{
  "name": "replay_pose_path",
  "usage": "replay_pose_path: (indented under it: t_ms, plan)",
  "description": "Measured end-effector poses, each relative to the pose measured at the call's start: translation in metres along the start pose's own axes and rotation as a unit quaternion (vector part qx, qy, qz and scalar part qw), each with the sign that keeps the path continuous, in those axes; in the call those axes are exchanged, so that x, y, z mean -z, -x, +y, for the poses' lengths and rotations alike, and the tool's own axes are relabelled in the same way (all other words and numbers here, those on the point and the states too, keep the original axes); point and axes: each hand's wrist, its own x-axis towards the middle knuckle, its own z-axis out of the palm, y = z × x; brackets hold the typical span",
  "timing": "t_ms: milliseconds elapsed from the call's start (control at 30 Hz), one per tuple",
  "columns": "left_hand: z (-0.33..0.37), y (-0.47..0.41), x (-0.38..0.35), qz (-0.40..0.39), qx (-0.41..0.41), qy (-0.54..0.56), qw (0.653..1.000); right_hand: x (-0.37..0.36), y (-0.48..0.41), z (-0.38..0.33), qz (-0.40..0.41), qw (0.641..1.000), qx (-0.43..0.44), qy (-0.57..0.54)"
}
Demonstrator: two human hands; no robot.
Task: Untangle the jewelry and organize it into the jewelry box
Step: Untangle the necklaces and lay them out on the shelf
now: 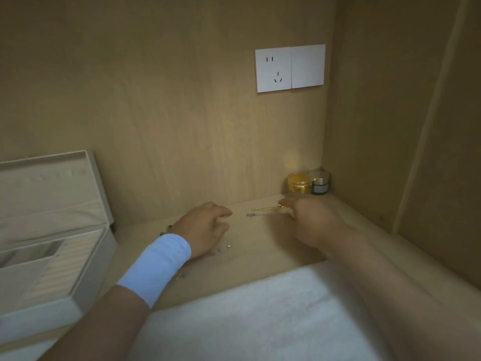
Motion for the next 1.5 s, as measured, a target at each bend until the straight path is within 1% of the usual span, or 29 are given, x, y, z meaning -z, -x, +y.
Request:
replay_pose_path:
  t_ms: [67,133,300,367,467,500,567,733,900,967,1033,1100,1200,1267,1333,1367,1500]
  plan:
    - [-0.012,0.025,0.013,0.014,0.016,0.01,1.0,-0.006,0.0,-0.023,-0.002,0.997,0.062,-0.036]
    - [-0.023,0.048,0.022,0.015,0.043,0.022,0.999,-0.009,0.0,-0.051,-0.024,0.992,0.109,-0.062]
    - [-0.052,0.082,0.028,-0.009,0.1,0.027,0.995,-0.016,-0.014,-0.113,-0.099,0.974,0.181,-0.094]
    - [-0.06,0.088,0.025,-0.013,0.106,0.027,0.994,-0.019,-0.022,-0.125,-0.126,0.974,0.173,-0.08]
    - [-0.065,0.093,0.019,-0.049,0.09,0.001,0.995,-0.024,-0.034,-0.135,-0.163,0.975,0.144,-0.047]
    - [-0.066,0.093,0.019,-0.06,0.086,-0.007,0.995,-0.027,-0.037,-0.138,-0.172,0.974,0.141,-0.044]
    - [-0.07,0.093,0.018,-0.062,0.088,0.011,0.994,-0.033,-0.038,-0.143,-0.182,0.971,0.139,-0.062]
    - [-0.077,0.096,0.014,-0.031,0.074,0.062,0.995,-0.043,-0.037,-0.138,-0.161,0.973,0.138,-0.09]
    - [-0.07,0.094,0.012,-0.037,0.042,0.035,0.998,-0.042,-0.032,-0.121,-0.157,0.974,0.11,-0.121]
    - [-0.072,0.094,0.011,-0.039,0.044,0.059,0.997,-0.045,-0.03,-0.12,-0.136,0.981,0.102,-0.094]
    - [-0.072,0.095,0.011,-0.038,0.052,0.094,0.994,-0.046,-0.027,-0.125,-0.094,0.987,0.11,-0.062]
    - [-0.069,0.097,0.01,-0.029,0.064,0.133,0.989,-0.046,-0.02,-0.137,-0.087,0.981,0.14,-0.103]
    - [-0.062,0.1,0.013,-0.013,0.103,0.177,0.979,-0.048,-0.011,-0.157,-0.144,0.953,0.155,-0.218]
    - [-0.061,0.102,0.018,-0.022,0.124,0.192,0.973,-0.054,-0.01,-0.161,-0.146,0.946,0.163,-0.24]
    - [-0.064,0.104,0.024,-0.035,0.13,0.186,0.973,-0.058,-0.011,-0.16,-0.137,0.946,0.162,-0.244]
    - [-0.066,0.105,0.027,-0.032,0.123,0.166,0.978,-0.059,-0.011,-0.158,-0.134,0.947,0.16,-0.246]
    - [-0.071,0.109,0.046,0.001,0.108,0.096,0.99,-0.06,-0.014,-0.154,-0.099,0.961,0.156,-0.207]
